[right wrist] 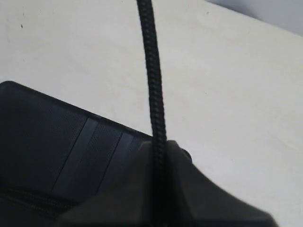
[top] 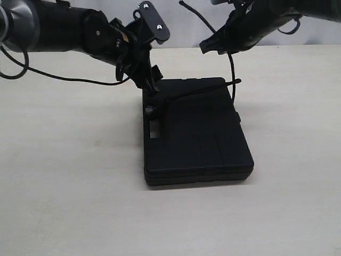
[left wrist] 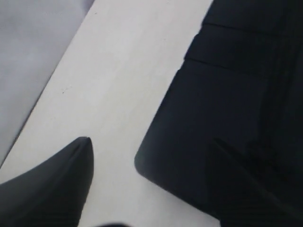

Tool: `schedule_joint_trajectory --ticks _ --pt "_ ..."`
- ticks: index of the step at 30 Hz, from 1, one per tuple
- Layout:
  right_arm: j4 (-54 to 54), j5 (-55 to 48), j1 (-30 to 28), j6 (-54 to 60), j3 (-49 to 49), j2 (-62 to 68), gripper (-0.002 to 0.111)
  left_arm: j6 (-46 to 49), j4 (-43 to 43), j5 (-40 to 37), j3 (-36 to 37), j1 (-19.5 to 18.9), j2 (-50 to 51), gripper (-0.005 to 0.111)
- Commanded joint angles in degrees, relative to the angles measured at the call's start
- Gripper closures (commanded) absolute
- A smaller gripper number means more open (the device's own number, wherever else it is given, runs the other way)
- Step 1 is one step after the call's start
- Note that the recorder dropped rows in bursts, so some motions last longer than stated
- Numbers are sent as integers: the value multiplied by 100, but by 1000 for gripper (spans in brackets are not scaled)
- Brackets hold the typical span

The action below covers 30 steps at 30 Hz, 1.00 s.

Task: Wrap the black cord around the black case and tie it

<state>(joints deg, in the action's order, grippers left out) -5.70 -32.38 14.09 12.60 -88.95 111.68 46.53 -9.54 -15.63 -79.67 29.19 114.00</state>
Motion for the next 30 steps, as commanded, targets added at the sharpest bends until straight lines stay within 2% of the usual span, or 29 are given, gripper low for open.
schedule_joint_trajectory --ticks 1,8,17,19,24,25,30 --pt "-160 1086 3 6 625 -503 104 351 -58 -68 -44 256 -3 44" --pt "-286 1587 3 17 1153 -1106 104 924 -58 252 -44 418 440 44" --pt "-286 1541 3 17 1276 -1155 104 915 -121 654 -44 418 638 46" --pt "-260 1529 -11 17 1276 -1142 104 926 -99 636 -44 418 725 56" --pt "-233 1508 -110 17 1276 -1116 104 1093 199 203 -44 418 784 99" --pt "-233 1505 -161 17 1276 -1092 104 1172 199 120 -44 418 784 105" --pt "-243 1366 -564 -171 1276 -829 104 1718 199 -314 -44 431 784 107"
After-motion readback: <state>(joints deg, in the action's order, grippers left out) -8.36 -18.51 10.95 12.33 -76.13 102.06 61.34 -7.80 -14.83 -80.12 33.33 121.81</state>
